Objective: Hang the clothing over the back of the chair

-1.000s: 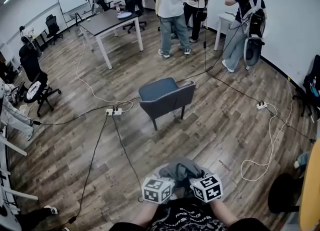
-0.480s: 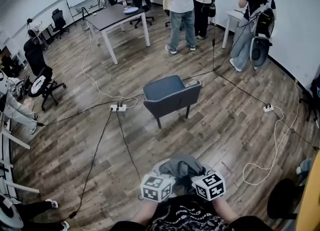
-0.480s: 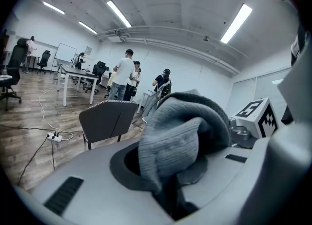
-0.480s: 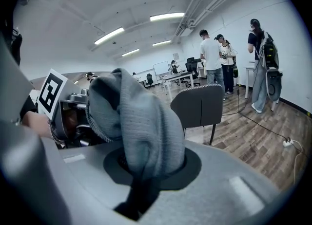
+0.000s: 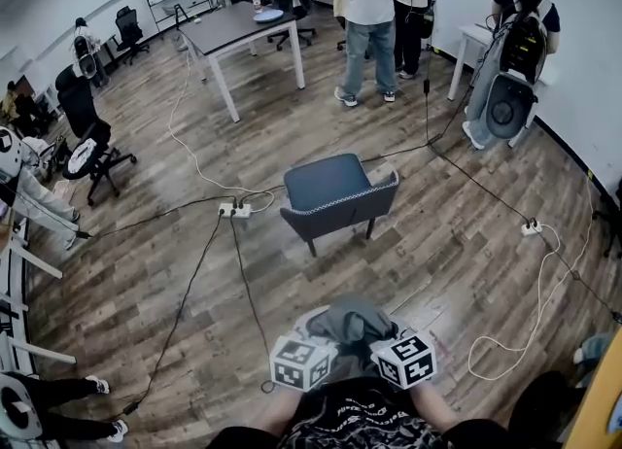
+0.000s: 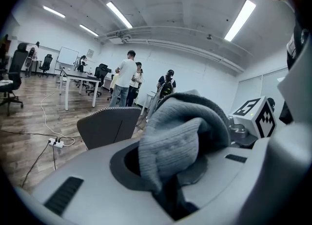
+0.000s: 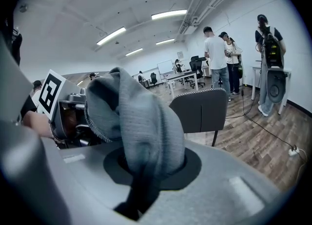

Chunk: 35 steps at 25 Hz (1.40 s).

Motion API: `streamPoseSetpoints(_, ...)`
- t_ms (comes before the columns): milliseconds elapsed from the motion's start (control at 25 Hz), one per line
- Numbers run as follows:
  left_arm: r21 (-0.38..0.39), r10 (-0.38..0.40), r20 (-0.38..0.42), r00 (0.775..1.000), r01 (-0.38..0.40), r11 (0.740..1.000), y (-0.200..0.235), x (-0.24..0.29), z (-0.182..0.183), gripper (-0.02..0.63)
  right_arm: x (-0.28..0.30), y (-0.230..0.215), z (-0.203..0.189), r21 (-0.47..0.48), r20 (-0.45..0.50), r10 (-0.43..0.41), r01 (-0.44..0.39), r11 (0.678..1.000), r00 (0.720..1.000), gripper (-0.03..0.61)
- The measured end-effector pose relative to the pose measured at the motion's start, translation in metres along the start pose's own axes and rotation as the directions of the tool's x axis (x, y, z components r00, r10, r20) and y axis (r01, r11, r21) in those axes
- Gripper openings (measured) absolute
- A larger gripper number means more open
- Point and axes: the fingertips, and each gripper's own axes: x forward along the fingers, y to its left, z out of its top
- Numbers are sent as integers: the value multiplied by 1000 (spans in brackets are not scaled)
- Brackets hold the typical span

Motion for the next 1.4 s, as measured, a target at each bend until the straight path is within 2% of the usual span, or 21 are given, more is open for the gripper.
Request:
streamPoseSetpoints(120,3,15,7,1000,-15,1000,2,13,10,64,2,-14,10,-10,-5,20,-20,1000,1000,63)
streamPoseSetpoints(320,-37,48,31,998,-46,998,4,35,27,64,6,-37,27,-37,-19,52,-53,998,998,63)
streamPoseSetpoints(800,-32,72,91,993,-70,997,10,86,63,64,13,-87,61,-95,-7,83,-84,992,997,63)
streamPoseSetpoints(920,-26,99,100,990,-97,995,13,95,69,64,17,-96,67,-96,-8,103,-103,990,995,63)
streamPoseSetpoints(1080,-58,143,124,982,-136,989,19,105,72,64,23,-105,70,-111,-25,131,-133,985,991,63)
streamPoseSetpoints(1400,-44,174,139,975,-169,985,31,114,93,64,34,-115,91,-121,-25,161,-163,979,987,63)
